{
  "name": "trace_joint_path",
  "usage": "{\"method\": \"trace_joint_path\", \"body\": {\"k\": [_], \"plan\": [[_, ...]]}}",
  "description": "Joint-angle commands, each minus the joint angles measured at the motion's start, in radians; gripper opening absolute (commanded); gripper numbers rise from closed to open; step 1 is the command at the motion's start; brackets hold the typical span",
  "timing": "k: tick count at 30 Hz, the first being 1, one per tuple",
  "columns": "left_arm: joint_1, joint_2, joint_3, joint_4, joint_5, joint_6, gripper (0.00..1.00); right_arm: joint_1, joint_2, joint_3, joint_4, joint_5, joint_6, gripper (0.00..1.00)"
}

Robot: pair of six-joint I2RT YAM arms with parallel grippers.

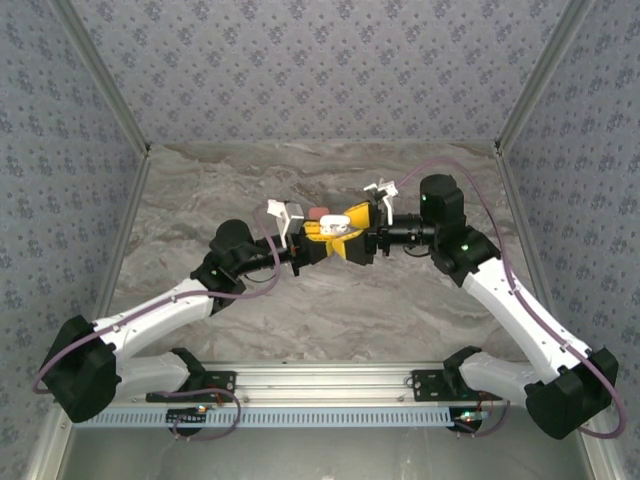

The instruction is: Insert wireless bluetooth earbuds into charging case

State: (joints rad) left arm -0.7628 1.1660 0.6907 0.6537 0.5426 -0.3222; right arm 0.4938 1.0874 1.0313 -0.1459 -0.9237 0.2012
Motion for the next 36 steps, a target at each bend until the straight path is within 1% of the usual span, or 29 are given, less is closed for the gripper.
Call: {"method": "trace_joint_path", "body": {"k": [1, 9, 12, 14, 16, 18, 21, 24, 28, 30, 32, 36], "plan": [[0.002, 0.0, 0.005, 0.005, -0.034, 0.014, 0.0, 0.024, -0.055, 0.028, -0.042, -0.041, -0.042, 0.95], [0.001, 0.014, 0.01, 0.009, -0.037, 0.009, 0.0, 0.027, -0.064, 0.02, -0.114, 0.07, -0.08, 0.97], [0.001, 0.013, 0.009, -0.001, -0.043, 0.009, 0.0, 0.025, -0.069, 0.047, -0.189, 0.183, -0.12, 0.99], [0.001, 0.014, 0.008, -0.013, -0.056, 0.011, 0.0, 0.019, -0.084, 0.065, -0.236, 0.289, -0.15, 1.0], [0.001, 0.018, 0.011, -0.033, -0.073, 0.015, 0.0, -0.003, -0.108, 0.064, -0.239, 0.349, -0.149, 1.0], [0.001, 0.031, 0.021, -0.073, -0.101, 0.021, 0.0, -0.026, -0.14, 0.05, -0.231, 0.437, -0.139, 1.0], [0.002, 0.083, 0.049, -0.139, -0.152, 0.035, 0.0, -0.063, -0.187, 0.007, -0.209, 0.543, -0.115, 1.0], [0.011, 0.187, 0.111, -0.217, -0.194, 0.033, 0.0, -0.113, -0.253, -0.07, -0.121, 0.595, -0.033, 1.0], [0.034, 0.381, 0.251, -0.294, -0.202, -0.032, 0.0, -0.149, -0.335, -0.199, 0.057, 0.604, 0.105, 1.0], [0.042, 0.479, 0.322, -0.308, -0.195, -0.064, 0.0, -0.152, -0.339, -0.218, 0.071, 0.607, 0.142, 1.0], [0.049, 0.581, 0.418, -0.353, -0.2, -0.093, 0.0, -0.153, -0.33, -0.217, 0.049, 0.592, 0.152, 1.0], [0.076, 0.768, 0.646, -0.549, -0.223, -0.17, 0.0, -0.156, -0.331, -0.212, 0.019, 0.574, 0.161, 1.0]]}}
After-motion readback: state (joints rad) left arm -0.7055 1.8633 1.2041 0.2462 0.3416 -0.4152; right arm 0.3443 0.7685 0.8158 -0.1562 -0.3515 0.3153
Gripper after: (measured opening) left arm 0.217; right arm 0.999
